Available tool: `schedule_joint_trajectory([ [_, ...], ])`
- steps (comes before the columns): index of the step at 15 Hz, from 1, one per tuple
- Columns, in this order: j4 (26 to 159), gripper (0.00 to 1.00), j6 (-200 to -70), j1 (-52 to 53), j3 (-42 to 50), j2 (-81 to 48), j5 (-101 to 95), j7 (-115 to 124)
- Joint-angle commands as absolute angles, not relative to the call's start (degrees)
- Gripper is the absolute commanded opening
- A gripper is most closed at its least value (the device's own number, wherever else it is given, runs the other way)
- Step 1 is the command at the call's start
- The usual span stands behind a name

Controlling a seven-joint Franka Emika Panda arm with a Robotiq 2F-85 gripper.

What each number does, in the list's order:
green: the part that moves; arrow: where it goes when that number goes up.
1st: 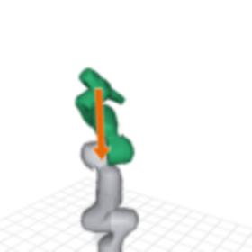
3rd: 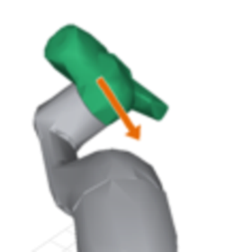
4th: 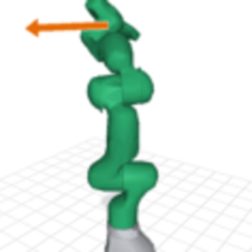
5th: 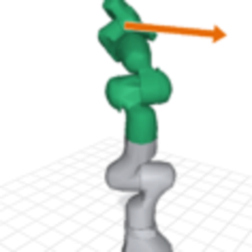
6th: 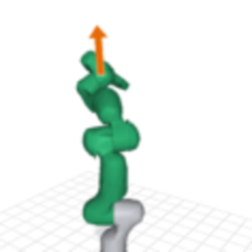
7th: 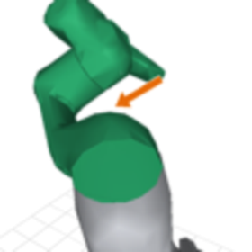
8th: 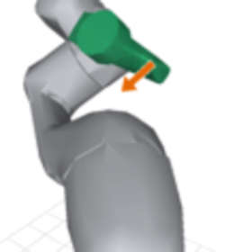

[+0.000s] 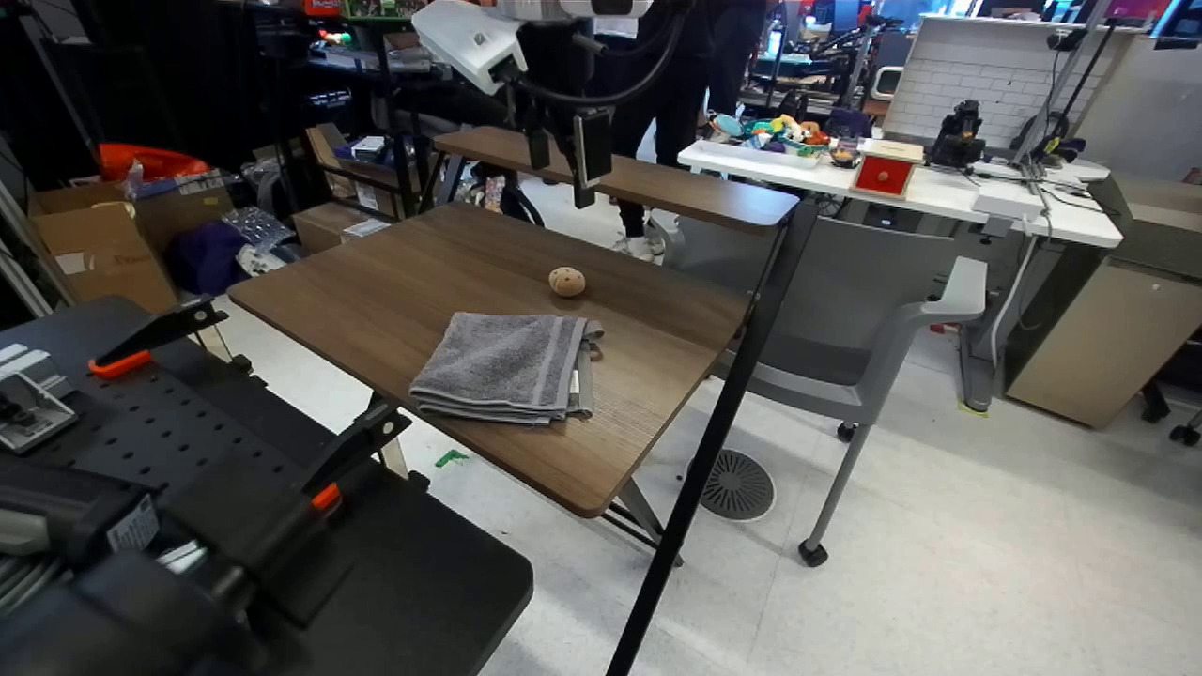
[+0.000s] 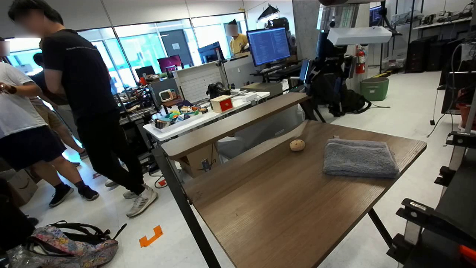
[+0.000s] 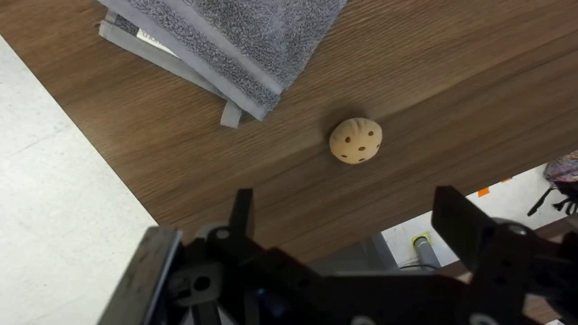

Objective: Move the potato to the left, wipe the table with the grey towel

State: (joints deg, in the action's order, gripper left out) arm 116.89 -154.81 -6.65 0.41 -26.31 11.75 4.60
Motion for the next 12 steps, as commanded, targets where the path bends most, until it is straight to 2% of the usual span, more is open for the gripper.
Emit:
schedule_joint_trajectory([
  [1, 110.3, 1.00, -152.5, -5.3, 1.1, -31.4, 10.2, 5.2],
  [12, 82.2, 1.00, -155.5, 1.8, 5.2, -59.7, 10.3, 19.3],
])
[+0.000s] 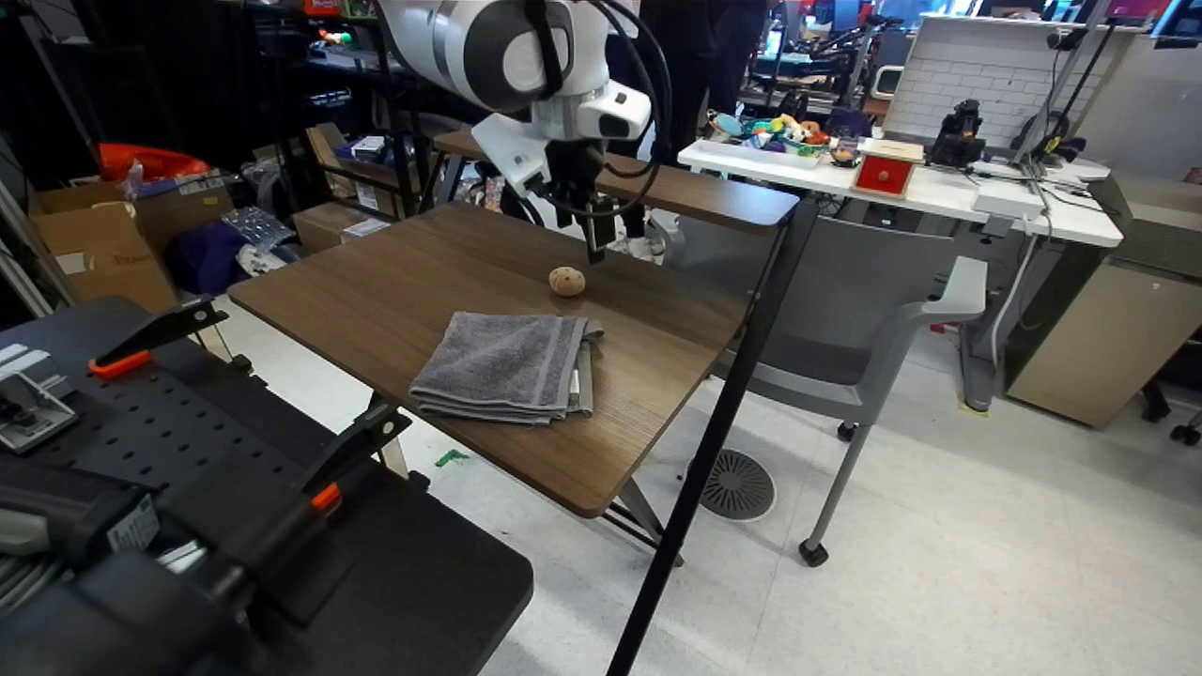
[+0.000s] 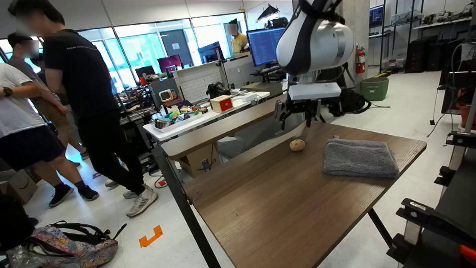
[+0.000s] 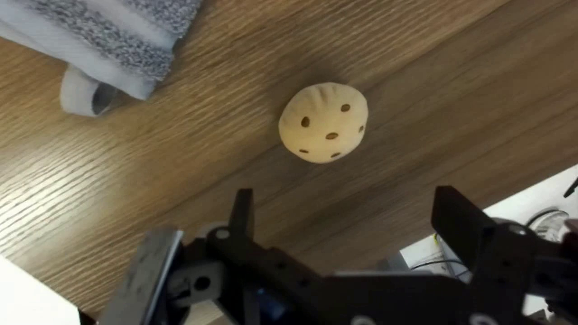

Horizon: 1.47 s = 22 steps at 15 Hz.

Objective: Move the potato to the left, wipe the table with the grey towel

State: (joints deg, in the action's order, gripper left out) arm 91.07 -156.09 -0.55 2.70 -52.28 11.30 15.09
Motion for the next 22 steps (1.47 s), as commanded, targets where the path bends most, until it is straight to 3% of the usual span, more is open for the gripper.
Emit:
schedule_joint_trajectory([
  [1, 80.8, 1.00, -154.8, 2.5, 6.0, -61.0, 10.1, 20.5],
  [8, 75.9, 1.00, -150.0, 2.6, 5.1, -64.8, 10.7, 22.2],
  [9, 75.3, 0.93, -149.4, 2.5, 5.0, -65.1, 10.8, 22.4],
  [10, 74.9, 0.72, -149.3, 2.4, 5.0, -65.3, 10.9, 22.5],
  [12, 74.5, 0.68, -148.8, 2.4, 4.9, -65.4, 10.8, 22.6],
  [19, 75.6, 0.16, -147.8, 3.1, 3.7, -64.8, 10.6, 22.0],
  [20, 75.6, 0.58, -147.2, 3.1, 3.7, -64.6, 10.5, 21.9],
  [22, 75.7, 0.55, -147.3, 3.2, 3.8, -64.4, 10.4, 21.8],
])
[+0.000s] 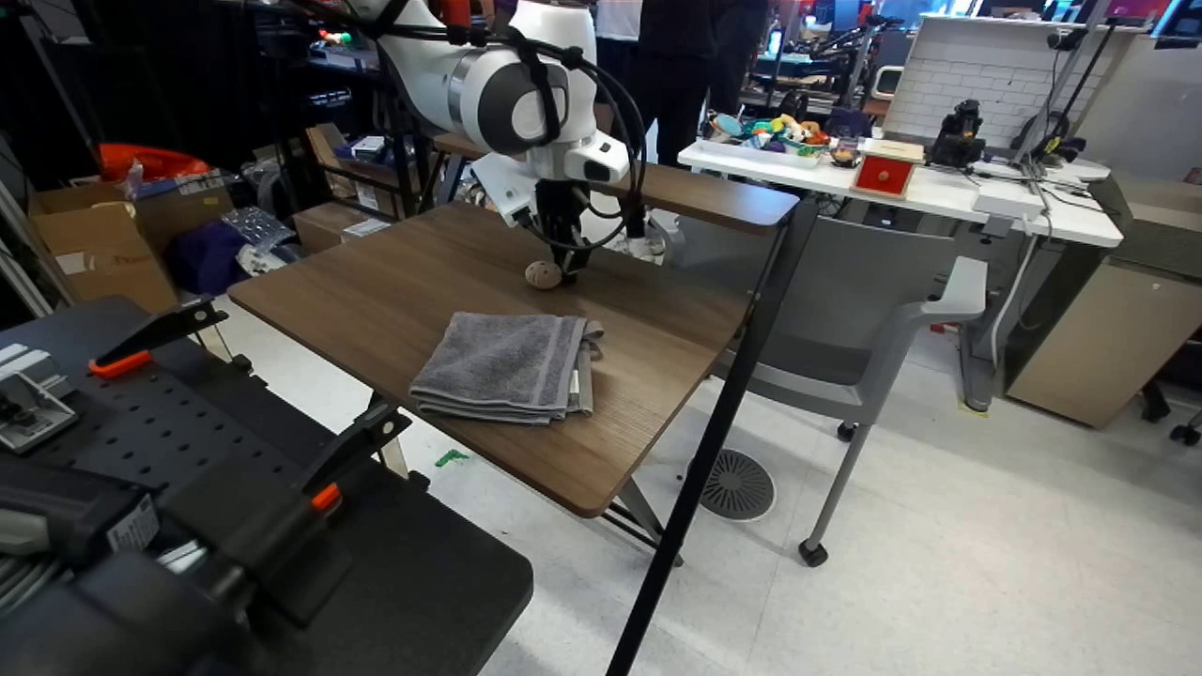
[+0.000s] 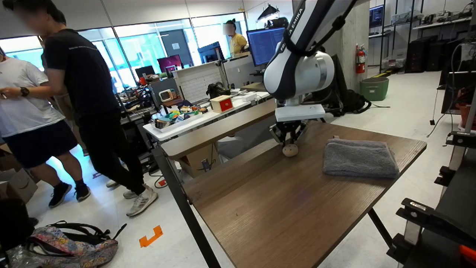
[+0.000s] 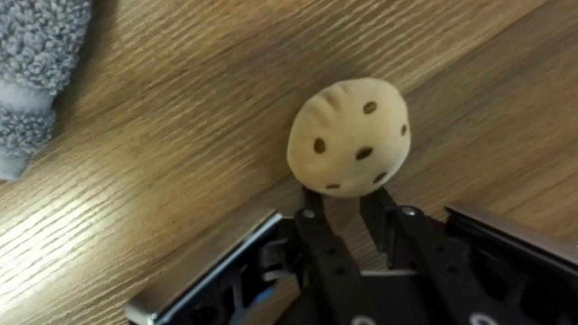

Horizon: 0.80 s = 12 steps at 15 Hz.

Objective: Move the potato to the left, wipe the table with the grey towel

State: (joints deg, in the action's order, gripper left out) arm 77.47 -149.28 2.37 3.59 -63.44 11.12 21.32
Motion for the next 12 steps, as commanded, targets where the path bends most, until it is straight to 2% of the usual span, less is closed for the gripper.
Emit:
schedule_joint_trajectory([
  [1, 75.8, 0.60, -147.8, 3.4, 3.7, -64.3, 10.4, 21.9],
  [5, 77.2, 0.89, -148.2, 4.0, 2.9, -62.9, 10.5, 21.2],
  [7, 77.8, 1.00, -148.1, 4.8, 3.2, -62.4, 10.2, 21.6],
  [12, 81.9, 1.00, -146.5, 7.8, 6.0, -59.5, 8.1, 23.8],
])
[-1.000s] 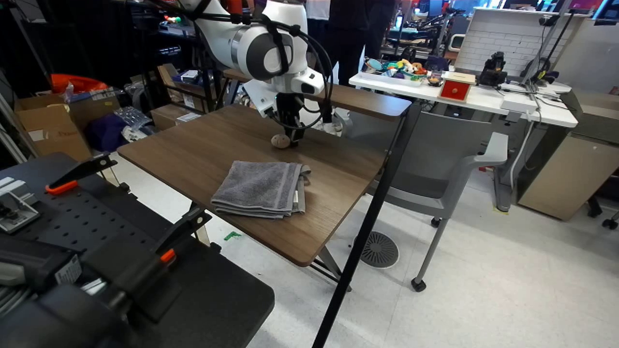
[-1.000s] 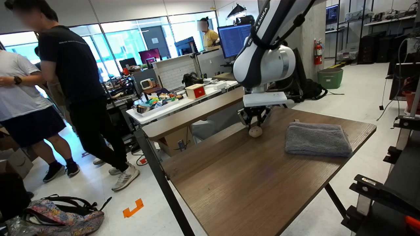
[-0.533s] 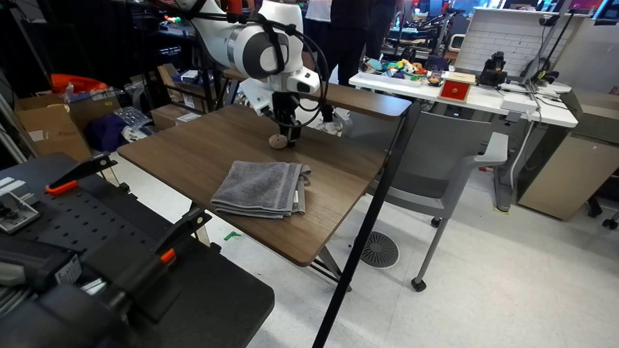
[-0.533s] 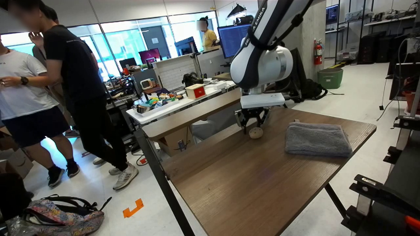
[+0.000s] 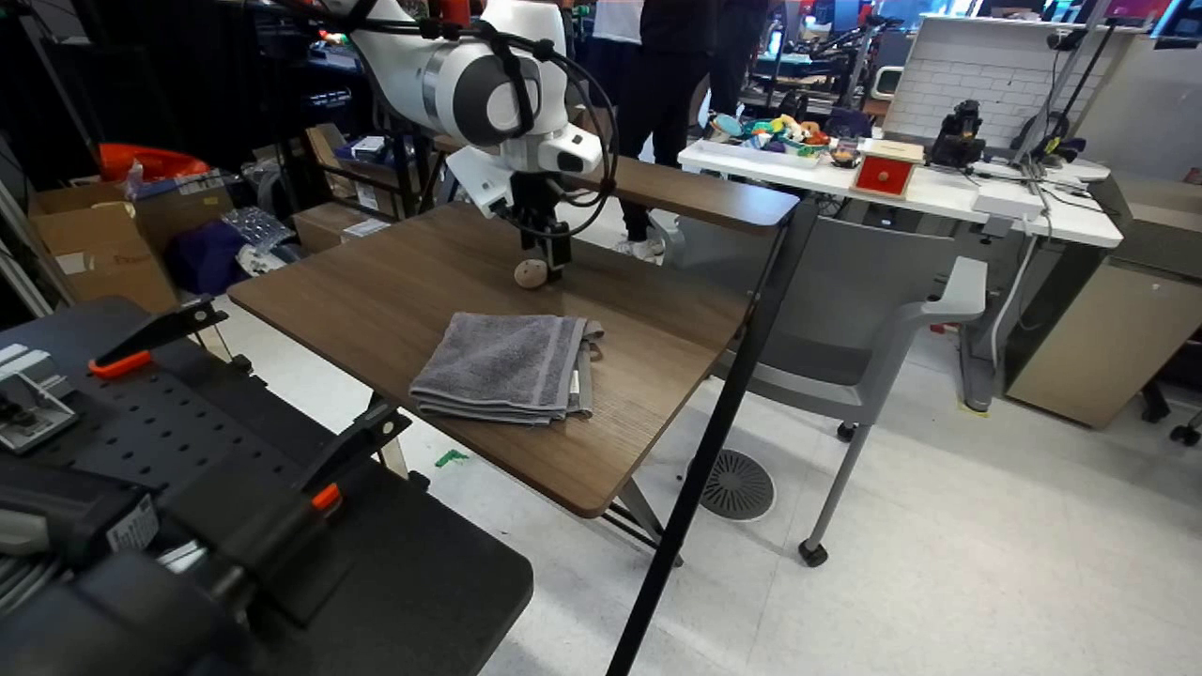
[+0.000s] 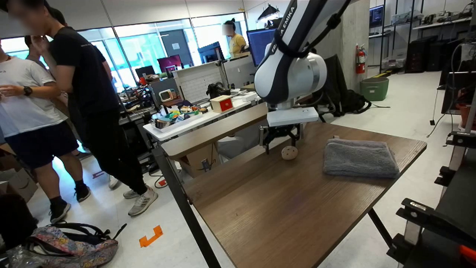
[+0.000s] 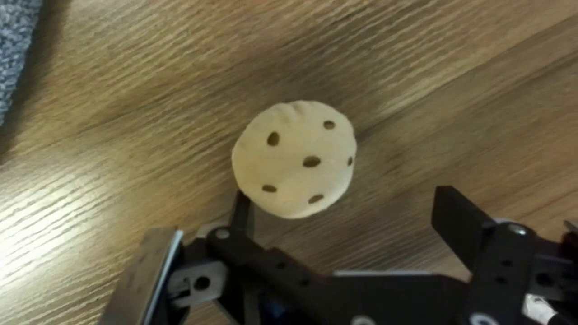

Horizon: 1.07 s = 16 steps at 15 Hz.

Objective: Move the potato to the left, wipe the table with the grey towel

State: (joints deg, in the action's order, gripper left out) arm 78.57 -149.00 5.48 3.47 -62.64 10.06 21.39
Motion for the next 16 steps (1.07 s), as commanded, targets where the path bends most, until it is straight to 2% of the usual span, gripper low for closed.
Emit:
schedule_joint_trajectory([
  [1, 82.9, 1.00, -145.8, 8.4, 6.8, -58.7, 7.6, 24.3],
  [7, 88.7, 1.00, -145.3, 9.7, 8.8, -54.6, 4.1, 24.8],
  [15, 85.5, 1.00, -146.9, 4.7, 3.7, -58.2, 7.8, 22.2],
  [16, 85.4, 0.75, -147.0, 4.3, 3.2, -58.5, 8.2, 22.1],
])
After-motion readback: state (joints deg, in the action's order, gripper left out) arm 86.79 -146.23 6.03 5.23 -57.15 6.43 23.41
